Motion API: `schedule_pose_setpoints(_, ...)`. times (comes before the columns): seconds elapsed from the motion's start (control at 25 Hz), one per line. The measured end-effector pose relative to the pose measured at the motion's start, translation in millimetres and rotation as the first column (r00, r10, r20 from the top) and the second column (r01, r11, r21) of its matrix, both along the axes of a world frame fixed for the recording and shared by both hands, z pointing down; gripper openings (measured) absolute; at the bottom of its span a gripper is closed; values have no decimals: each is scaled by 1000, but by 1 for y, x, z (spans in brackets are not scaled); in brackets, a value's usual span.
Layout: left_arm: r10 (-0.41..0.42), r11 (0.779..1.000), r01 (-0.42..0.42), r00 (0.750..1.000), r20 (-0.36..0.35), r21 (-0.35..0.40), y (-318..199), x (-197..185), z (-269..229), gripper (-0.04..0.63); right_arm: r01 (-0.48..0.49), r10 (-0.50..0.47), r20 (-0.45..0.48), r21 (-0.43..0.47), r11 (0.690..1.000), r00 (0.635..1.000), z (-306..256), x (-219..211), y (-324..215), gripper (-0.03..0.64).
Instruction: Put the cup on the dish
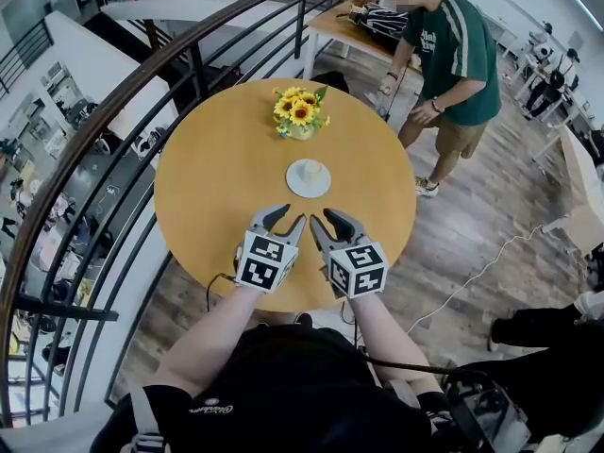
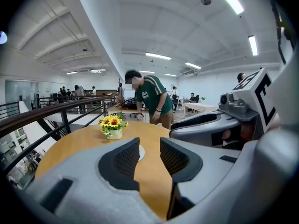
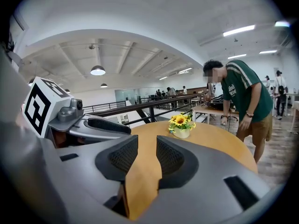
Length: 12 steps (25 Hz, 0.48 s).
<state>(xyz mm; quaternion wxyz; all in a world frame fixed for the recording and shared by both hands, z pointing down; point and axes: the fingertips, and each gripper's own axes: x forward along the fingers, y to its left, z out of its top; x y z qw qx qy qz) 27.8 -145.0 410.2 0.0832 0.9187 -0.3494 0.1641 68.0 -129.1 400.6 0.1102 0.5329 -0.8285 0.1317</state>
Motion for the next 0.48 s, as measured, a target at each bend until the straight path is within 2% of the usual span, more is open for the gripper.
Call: schedule_pose_setpoints(0.48,-4,1000,4,1000,3,-11,-4,9,-2,140,18,-18,2,-9,1000,1000,1,5,-4,117)
